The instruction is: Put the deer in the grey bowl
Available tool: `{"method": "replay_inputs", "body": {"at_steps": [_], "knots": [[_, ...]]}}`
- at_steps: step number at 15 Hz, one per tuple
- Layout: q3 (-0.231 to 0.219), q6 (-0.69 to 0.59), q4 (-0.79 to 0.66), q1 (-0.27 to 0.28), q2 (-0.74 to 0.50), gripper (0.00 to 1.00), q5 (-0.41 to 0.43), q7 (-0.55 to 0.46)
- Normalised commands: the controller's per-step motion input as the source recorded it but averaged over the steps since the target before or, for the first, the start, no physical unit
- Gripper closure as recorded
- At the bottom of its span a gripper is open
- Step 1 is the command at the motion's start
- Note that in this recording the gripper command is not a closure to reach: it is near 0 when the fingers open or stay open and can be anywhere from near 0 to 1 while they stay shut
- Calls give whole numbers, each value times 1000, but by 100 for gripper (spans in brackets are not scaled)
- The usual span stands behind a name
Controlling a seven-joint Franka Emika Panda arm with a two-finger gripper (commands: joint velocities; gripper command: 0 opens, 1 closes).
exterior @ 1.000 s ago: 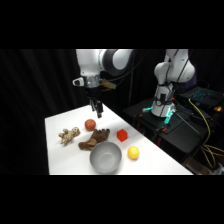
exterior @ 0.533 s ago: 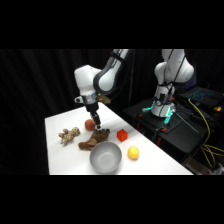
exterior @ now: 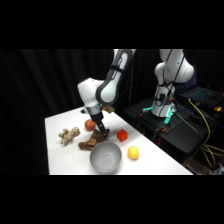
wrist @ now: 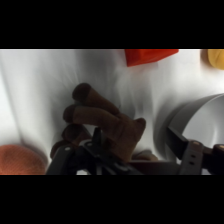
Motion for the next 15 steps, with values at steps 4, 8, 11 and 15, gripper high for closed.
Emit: {"method": "replay_inputs", "body": {"at_steps": [4, 8, 11, 15], "knots": [[120, 234, 106, -165, 224, 0, 226, -113], [137, 236, 56, -115, 114, 100, 172, -60], [87, 164, -45, -27, -41, 100, 52, 4], [17, 27, -128, 0, -246, 75, -24, 42]]}}
